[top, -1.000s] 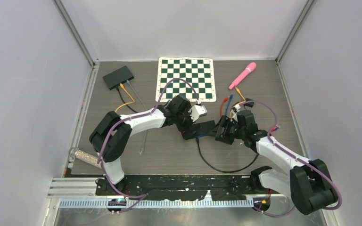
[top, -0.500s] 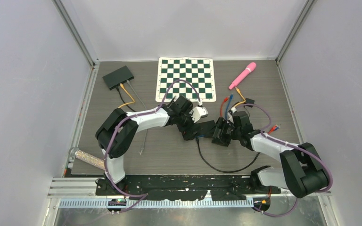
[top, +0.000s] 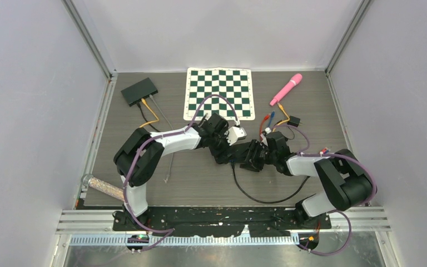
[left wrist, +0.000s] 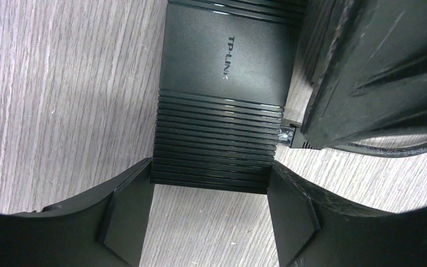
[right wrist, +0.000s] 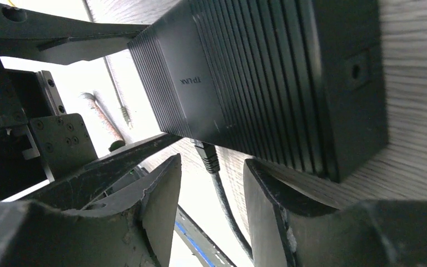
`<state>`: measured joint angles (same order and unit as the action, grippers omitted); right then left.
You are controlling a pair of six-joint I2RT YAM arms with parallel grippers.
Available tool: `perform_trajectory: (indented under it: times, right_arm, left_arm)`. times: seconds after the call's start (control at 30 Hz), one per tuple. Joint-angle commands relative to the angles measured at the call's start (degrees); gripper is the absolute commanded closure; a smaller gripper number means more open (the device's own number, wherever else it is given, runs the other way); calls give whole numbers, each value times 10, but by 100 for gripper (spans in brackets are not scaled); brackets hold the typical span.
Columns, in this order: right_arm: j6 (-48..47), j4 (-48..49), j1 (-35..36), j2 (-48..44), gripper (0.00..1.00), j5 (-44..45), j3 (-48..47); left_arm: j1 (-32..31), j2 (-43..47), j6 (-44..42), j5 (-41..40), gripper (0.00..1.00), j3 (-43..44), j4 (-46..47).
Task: Pull the plug from the switch port
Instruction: Pull the connector from the switch port.
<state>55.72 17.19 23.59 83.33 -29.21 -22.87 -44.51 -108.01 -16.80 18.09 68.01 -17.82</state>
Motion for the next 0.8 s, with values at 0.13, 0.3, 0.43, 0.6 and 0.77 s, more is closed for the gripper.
perform_trajectory:
  times: [0.13, 0.3, 0.43, 0.6, 0.77]
  right_arm:
    - [54, 79, 25, 49, 52, 43, 0]
    - [60, 78, 26, 45, 57, 68, 13]
    - [59, 80, 26, 45, 60, 73, 17]
    - [54, 76, 27, 41, 61, 79, 6]
    - [39, 43, 27, 43, 62, 81, -15]
  left_arm:
    - [-1, 7, -8, 22, 42, -5, -9]
    - [-1, 2, -11, 31, 45, 1, -23]
    - [-1, -2, -11, 36, 47, 7, -30]
    - [-1, -5, -8, 42, 47, 10, -32]
    - [-1, -6, -8, 41, 48, 14, -35]
